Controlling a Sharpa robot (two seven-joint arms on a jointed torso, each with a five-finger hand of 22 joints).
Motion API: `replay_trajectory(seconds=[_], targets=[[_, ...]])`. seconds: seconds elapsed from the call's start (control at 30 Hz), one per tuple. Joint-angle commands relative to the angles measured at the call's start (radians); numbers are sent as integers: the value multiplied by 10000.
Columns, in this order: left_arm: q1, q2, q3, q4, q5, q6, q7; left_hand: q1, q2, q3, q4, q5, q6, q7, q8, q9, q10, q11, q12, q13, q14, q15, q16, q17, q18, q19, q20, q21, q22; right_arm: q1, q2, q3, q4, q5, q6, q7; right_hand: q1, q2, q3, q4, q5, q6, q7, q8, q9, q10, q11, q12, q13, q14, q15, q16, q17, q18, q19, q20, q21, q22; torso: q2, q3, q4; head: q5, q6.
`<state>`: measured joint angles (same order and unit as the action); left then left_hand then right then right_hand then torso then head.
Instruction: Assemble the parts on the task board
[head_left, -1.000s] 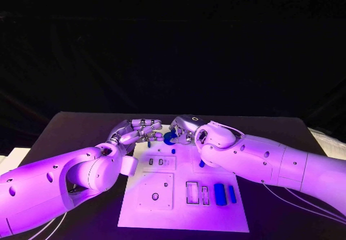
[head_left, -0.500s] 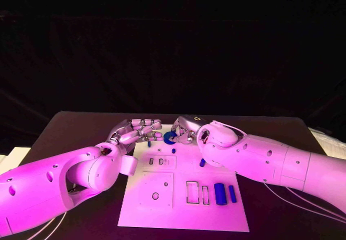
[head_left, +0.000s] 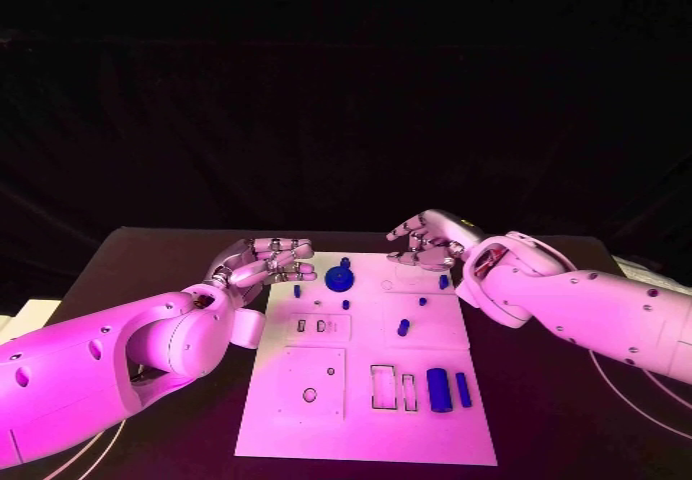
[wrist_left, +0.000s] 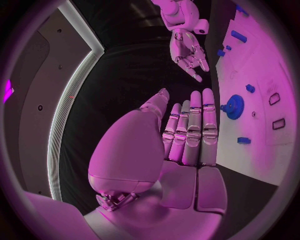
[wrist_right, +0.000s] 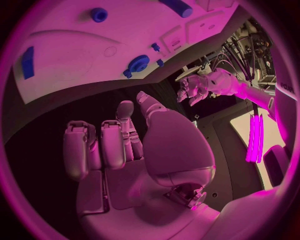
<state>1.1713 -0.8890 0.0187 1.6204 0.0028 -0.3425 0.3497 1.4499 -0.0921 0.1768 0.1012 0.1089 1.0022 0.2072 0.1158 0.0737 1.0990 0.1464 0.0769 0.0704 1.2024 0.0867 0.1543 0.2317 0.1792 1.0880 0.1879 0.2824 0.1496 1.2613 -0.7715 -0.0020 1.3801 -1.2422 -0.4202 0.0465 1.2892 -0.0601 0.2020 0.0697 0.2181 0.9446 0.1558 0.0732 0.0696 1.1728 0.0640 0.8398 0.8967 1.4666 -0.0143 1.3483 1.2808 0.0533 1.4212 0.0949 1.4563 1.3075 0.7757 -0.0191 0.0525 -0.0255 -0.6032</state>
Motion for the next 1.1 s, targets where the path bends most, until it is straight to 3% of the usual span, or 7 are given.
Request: replay_trajectory(seconds=[0.03,0.17,0.27,0.63,0.9,1.1], targets=[[12,8,9,-203,-42,579,244,-50,80,20,-86,-12,-14,5,-60,-12,-4,34,-55,-10,-93,46,-92,16,-13,-66,22,-66,-26,44,-442,4,127,2447,709,1702,296,2,76,-232,-132,25,-7,-41,-5,-100,-13,-100,-77,424,3,-51,-82,37,-59,1,-33,161,-83,72,-126,74,19],[10,18,8,-443,5,500,349,-99,83,54,-222,-15,-205,26,-199,-46,-254,106,-139,-44,-388,152,-362,3,-48,-317,100,-243,-111,61,-875,5,17,2518,994,1856,484,-68,109,-404,-219,83,-10,-23,2,-111,-18,-137,-113,423,1,-62,-77,38,-67,-2,-41,154,-112,152,-199,96,15],[8,40,7,-621,57,455,405,-185,96,46,-344,-16,-360,110,-304,-55,-548,224,-123,-60,-881,347,-723,-114,-109,-812,249,-595,-288,26,-1115,2,-179,2341,1116,1885,514,-107,95,-446,-281,99,-12,-21,2,-108,-18,-152,-130,429,1,-48,-52,35,-61,-2,-37,166,-138,196,-234,3,30],[-18,101,3,-906,119,414,453,-279,147,48,-463,-15,-363,139,-316,-39,-603,263,-81,-52,-1095,440,-885,-226,-81,-1147,386,-876,-446,-354,-1263,-18,-945,1446,1170,1779,533,-187,36,-505,-410,127,-21,-21,2,-107,-21,-205,-189,430,-1,-62,-55,36,-63,-4,-40,164,-186,294,-235,-27,-55],[-45,123,0,-885,136,386,418,-284,155,50,-468,-14,-360,151,-315,-38,-604,268,-79,-52,-1100,442,-887,-231,-76,-1153,392,-884,-451,-643,-1079,-19,-1347,1368,1148,1741,487,-303,-100,-531,-430,-27,-3,-89,-27,-182,0,-356,-327,423,12,-87,-62,50,-107,3,-77,99,-180,260,-228,-7,-93],[-52,133,0,-873,138,424,412,-284,155,50,-468,-14,-360,151,-315,-38,-604,268,-79,-52,-1100,442,-887,-231,-76,-1153,392,-884,-451,-792,-945,-19,-1486,1358,1250,1723,511,-330,-127,-562,-442,-56,-3,-93,-29,-180,0,-358,-331,424,14,-86,-55,50,-107,5,-78,99,-182,262,-233,9,-130]])
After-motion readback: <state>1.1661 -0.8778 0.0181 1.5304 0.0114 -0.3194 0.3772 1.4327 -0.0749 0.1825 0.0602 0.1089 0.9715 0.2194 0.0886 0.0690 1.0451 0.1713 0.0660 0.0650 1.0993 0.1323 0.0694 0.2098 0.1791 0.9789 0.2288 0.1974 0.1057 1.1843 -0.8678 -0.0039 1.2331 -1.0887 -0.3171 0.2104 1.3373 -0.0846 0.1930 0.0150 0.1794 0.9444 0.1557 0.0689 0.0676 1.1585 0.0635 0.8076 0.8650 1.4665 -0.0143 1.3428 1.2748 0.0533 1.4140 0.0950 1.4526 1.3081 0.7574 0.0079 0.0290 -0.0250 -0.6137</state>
